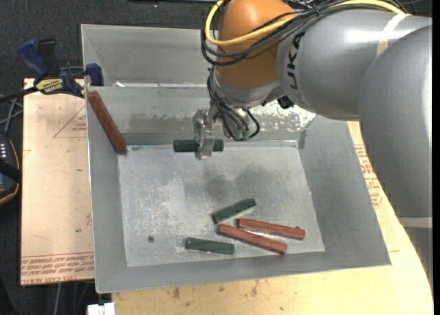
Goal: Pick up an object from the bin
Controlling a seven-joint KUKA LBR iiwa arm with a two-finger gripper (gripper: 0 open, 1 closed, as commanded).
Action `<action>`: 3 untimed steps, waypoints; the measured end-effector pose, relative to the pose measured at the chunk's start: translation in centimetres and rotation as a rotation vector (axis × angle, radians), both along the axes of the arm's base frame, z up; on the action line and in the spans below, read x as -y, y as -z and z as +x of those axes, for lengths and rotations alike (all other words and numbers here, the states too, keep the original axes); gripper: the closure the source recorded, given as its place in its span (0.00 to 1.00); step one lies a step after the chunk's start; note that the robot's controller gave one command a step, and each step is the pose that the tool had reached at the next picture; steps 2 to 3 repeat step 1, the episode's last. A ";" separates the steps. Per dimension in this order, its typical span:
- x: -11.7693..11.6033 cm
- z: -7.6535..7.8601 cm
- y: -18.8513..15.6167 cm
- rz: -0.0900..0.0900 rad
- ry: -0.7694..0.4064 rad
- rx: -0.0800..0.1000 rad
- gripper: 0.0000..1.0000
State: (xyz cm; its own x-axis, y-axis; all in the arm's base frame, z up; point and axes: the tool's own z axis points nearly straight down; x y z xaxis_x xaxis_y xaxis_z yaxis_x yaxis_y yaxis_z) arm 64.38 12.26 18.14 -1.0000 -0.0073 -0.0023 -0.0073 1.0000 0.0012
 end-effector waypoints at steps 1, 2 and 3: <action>0.7 0.0 -2.4 0.000 -0.054 0.000 1.00; 0.7 0.0 -2.4 0.000 -0.054 0.000 1.00; 0.7 0.0 -2.4 0.000 -0.054 0.000 1.00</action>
Offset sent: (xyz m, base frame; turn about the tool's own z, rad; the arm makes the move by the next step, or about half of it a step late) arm 0.0000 0.0000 0.0000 0.0000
